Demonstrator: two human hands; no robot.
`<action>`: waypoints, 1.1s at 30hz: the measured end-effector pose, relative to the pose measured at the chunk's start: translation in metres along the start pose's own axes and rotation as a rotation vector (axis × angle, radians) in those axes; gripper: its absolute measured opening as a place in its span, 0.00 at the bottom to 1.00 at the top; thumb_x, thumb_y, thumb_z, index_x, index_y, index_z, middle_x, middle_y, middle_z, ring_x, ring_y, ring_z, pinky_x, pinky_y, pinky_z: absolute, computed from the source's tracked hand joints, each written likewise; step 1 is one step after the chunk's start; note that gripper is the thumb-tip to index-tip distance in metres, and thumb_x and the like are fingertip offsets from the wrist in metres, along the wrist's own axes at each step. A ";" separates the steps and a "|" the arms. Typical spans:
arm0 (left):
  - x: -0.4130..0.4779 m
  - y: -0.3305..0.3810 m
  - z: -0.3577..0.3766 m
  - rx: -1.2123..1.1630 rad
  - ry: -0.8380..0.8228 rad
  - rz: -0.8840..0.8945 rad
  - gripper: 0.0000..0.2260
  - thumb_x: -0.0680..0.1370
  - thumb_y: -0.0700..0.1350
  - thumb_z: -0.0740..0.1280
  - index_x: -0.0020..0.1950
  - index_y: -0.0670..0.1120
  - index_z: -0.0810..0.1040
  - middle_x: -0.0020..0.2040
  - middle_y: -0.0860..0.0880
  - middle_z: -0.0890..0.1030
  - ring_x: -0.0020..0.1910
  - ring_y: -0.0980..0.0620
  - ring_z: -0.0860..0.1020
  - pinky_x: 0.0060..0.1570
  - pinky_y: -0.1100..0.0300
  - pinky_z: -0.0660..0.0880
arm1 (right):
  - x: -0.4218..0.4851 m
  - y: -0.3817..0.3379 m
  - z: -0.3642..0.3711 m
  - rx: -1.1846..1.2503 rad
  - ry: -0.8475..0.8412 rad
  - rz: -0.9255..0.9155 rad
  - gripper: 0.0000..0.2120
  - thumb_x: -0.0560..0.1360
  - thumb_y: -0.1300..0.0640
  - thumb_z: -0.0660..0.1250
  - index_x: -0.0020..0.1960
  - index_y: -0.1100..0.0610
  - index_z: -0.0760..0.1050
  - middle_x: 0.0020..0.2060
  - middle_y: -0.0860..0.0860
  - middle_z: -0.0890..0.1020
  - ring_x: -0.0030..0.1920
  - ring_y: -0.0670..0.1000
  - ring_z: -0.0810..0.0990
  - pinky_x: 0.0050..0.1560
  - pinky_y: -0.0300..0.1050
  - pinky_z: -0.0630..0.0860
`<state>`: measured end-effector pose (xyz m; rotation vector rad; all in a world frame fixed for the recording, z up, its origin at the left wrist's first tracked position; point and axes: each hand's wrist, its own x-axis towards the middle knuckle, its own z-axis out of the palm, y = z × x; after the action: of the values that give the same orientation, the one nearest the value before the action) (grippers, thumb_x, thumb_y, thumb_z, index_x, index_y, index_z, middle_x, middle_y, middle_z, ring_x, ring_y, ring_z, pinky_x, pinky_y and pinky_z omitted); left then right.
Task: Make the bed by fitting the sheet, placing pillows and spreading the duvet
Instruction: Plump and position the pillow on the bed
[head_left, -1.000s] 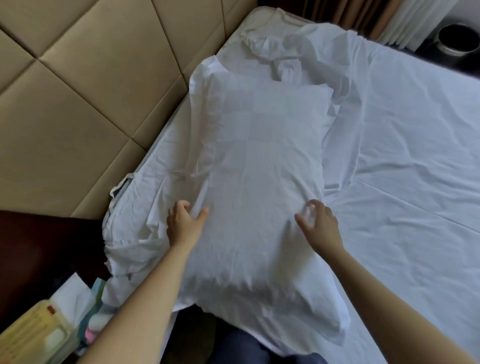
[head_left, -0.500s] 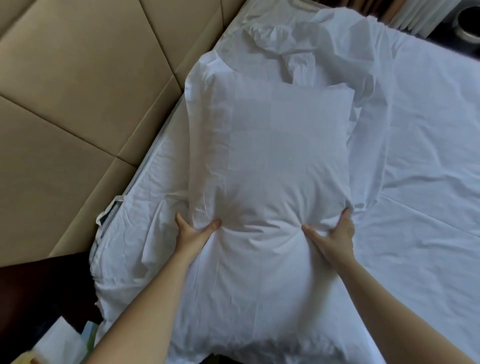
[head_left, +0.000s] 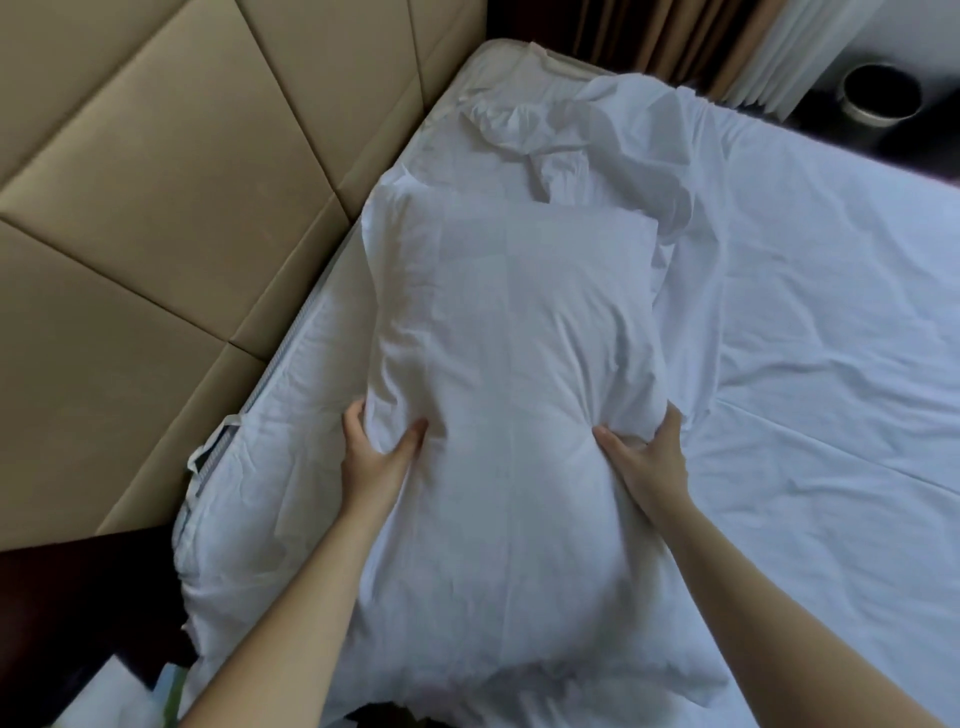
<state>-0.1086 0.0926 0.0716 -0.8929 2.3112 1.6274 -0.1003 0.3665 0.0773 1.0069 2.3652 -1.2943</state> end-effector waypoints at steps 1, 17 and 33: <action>-0.004 0.007 -0.001 0.003 0.012 0.033 0.31 0.66 0.56 0.73 0.64 0.50 0.65 0.56 0.53 0.75 0.56 0.51 0.75 0.58 0.55 0.71 | -0.003 -0.005 -0.006 0.019 0.018 -0.021 0.38 0.69 0.47 0.73 0.71 0.52 0.56 0.65 0.56 0.73 0.63 0.59 0.72 0.62 0.52 0.66; -0.172 0.136 -0.038 -0.106 0.202 0.243 0.13 0.71 0.48 0.74 0.48 0.43 0.75 0.39 0.54 0.76 0.37 0.57 0.74 0.34 0.63 0.68 | -0.116 -0.020 -0.149 0.319 0.299 -0.415 0.06 0.75 0.63 0.65 0.44 0.62 0.68 0.30 0.47 0.70 0.30 0.41 0.71 0.30 0.32 0.65; -0.394 0.056 0.008 -0.136 0.194 0.361 0.07 0.73 0.44 0.71 0.45 0.42 0.77 0.36 0.50 0.78 0.31 0.60 0.75 0.29 0.76 0.70 | -0.240 0.174 -0.272 0.470 0.531 -0.539 0.12 0.72 0.51 0.65 0.35 0.53 0.65 0.23 0.46 0.69 0.22 0.44 0.64 0.24 0.33 0.59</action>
<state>0.1754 0.2581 0.2966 -0.7171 2.6450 1.9346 0.2179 0.5446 0.2468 0.9505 2.9431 -2.0689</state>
